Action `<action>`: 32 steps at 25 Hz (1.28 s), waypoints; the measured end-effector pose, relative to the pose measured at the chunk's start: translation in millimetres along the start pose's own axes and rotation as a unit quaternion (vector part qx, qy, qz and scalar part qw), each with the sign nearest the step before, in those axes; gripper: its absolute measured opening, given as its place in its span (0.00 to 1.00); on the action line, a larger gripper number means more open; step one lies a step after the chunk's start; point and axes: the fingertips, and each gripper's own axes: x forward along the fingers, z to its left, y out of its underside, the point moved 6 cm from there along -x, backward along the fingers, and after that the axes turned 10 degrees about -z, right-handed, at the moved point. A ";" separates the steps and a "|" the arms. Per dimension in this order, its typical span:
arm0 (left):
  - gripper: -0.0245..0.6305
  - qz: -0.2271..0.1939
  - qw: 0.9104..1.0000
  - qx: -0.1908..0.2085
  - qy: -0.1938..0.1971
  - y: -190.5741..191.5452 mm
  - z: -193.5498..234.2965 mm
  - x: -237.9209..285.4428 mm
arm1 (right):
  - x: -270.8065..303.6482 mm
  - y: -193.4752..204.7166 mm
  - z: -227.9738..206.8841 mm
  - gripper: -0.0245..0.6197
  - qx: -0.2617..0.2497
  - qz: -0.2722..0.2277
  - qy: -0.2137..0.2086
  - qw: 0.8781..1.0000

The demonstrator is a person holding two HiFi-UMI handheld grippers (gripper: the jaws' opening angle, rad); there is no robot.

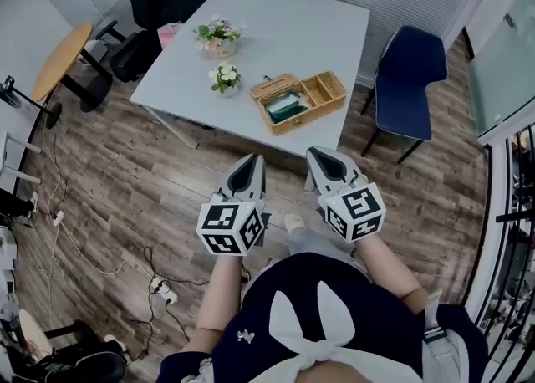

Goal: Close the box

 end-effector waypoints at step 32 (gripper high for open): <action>0.29 0.025 0.997 -0.063 -0.033 4.8 60.6 118.2 | 82.8 10.6 -89.2 0.04 0.008 0.021 -0.031 0.999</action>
